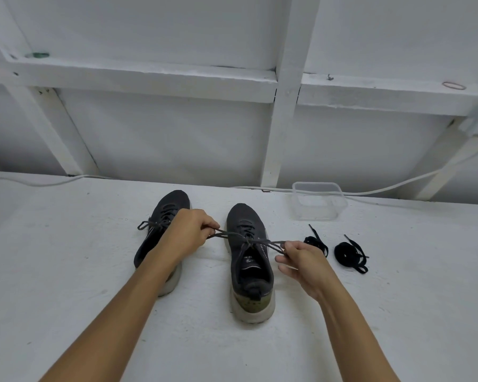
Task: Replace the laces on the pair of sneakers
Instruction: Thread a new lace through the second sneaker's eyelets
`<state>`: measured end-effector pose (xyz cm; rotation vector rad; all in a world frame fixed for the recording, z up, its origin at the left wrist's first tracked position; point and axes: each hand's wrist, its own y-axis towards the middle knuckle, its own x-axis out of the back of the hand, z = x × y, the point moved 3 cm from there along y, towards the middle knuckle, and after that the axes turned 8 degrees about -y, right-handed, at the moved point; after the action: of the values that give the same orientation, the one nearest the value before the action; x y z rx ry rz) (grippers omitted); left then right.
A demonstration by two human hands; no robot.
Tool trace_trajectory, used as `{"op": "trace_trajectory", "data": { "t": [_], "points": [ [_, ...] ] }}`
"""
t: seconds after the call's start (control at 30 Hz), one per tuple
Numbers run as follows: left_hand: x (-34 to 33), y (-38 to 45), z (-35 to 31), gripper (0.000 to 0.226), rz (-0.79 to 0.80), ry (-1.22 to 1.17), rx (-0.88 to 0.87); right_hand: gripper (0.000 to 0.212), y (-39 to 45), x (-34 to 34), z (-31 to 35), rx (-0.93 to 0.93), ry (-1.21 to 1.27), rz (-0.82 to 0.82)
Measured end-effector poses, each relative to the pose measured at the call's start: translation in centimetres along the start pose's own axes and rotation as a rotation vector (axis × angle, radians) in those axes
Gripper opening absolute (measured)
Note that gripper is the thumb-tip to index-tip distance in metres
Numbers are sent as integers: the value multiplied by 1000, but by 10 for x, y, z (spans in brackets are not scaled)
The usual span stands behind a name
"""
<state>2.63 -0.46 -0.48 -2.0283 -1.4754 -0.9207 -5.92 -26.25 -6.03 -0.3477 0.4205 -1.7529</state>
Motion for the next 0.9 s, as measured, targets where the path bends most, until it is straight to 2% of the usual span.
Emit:
{"op": "trace_trajectory", "data": {
  "t": [0.13,0.23,0.4,0.5,0.9],
  "points": [
    [-7,-3,8,17,19,-141,110,20,-3,-6,1,-21,40,43],
    [-10,-6,7,13,49,-230,135,20,-5,-5,2,12,-36,34],
    [-1,-5,7,8,38,-10,30,18,-3,4,3,127,-216,-104],
    [4,-3,11,8,38,74,36,20,-3,4,3,150,-275,-136],
    [-2,-8,12,9,-100,119,143,24,-4,10,-2,141,-258,-212]
  ]
}}
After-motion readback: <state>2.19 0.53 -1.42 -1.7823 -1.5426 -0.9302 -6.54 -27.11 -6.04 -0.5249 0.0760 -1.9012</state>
